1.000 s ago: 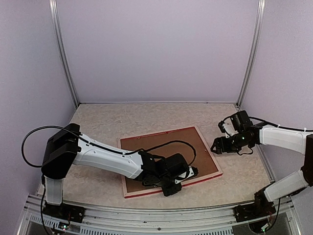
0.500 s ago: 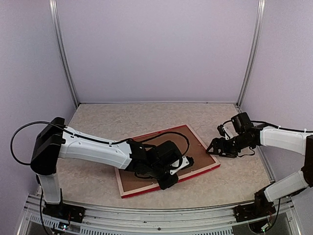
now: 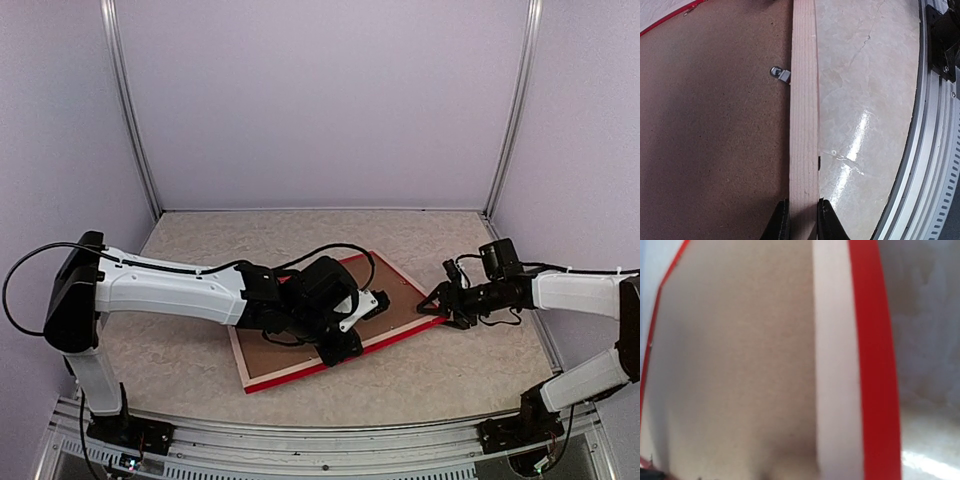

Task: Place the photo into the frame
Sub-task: Pick up the frame body from the backboard, then pass from the left arm to the right, then pass from the right arm to the left, then turn over the frame body at the center of the board, then reset both arms

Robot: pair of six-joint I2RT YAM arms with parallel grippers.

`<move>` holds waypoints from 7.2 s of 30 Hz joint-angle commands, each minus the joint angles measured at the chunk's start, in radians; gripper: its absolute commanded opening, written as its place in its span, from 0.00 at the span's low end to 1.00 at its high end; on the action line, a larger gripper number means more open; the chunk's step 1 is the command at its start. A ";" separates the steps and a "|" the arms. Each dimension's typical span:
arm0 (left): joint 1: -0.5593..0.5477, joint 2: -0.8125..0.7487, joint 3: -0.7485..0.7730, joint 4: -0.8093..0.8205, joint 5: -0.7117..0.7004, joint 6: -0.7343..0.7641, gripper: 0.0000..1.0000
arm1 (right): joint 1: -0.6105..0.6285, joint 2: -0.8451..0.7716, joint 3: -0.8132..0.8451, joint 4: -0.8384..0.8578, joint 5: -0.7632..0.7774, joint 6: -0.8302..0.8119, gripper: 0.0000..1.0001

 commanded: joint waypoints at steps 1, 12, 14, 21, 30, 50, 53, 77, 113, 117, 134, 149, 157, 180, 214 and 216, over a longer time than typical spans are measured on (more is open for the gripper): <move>-0.005 -0.015 -0.004 0.044 -0.039 -0.017 0.00 | -0.028 0.002 -0.033 0.113 -0.081 0.081 0.60; -0.067 0.051 0.013 -0.003 -0.253 -0.041 0.15 | -0.031 -0.031 -0.048 0.165 -0.062 0.170 0.02; -0.079 0.062 0.014 -0.002 -0.287 -0.047 0.21 | -0.031 -0.042 -0.047 0.169 -0.062 0.182 0.00; -0.135 0.087 0.029 0.017 -0.499 -0.087 0.89 | -0.032 -0.083 -0.038 0.168 -0.064 0.221 0.00; -0.206 0.238 0.171 -0.091 -0.944 -0.097 0.99 | -0.031 -0.103 0.028 0.117 -0.089 0.239 0.00; -0.218 0.289 0.231 -0.163 -1.228 -0.116 0.40 | -0.030 -0.090 0.121 0.009 -0.094 0.203 0.29; -0.218 0.269 0.225 -0.167 -1.247 -0.101 0.33 | -0.031 -0.090 0.157 -0.031 -0.076 0.175 0.39; -0.214 0.076 0.461 -0.225 -1.310 0.254 0.00 | -0.301 -0.072 0.478 -0.385 0.036 -0.132 0.87; 0.594 -0.357 0.262 0.126 0.355 -0.690 0.00 | -0.316 -0.037 0.343 -0.248 -0.010 -0.095 0.86; 0.619 -0.366 0.185 0.203 0.383 -0.759 0.00 | -0.316 -0.037 0.325 -0.233 -0.021 -0.088 0.86; 0.639 -0.312 -0.200 0.583 0.401 -1.005 0.00 | -0.283 0.016 0.291 -0.209 -0.026 -0.129 0.89; 0.630 -0.269 -0.391 0.680 0.361 -1.036 0.28 | -0.162 0.098 0.288 -0.161 0.030 -0.120 0.89; 0.654 -0.266 -0.480 0.671 0.341 -1.006 0.59 | -0.153 0.116 0.258 -0.124 0.024 -0.112 0.89; 0.719 -0.189 -0.687 0.660 0.219 -0.899 0.81 | -0.117 0.172 0.253 -0.100 0.043 -0.114 0.88; 0.715 -0.780 -0.416 0.135 -0.529 -0.273 0.99 | 0.006 -0.208 0.330 -0.125 0.728 -0.395 1.00; 0.724 -0.832 -0.440 0.157 -0.529 -0.249 0.99 | 0.005 -0.247 0.312 -0.106 0.734 -0.405 0.99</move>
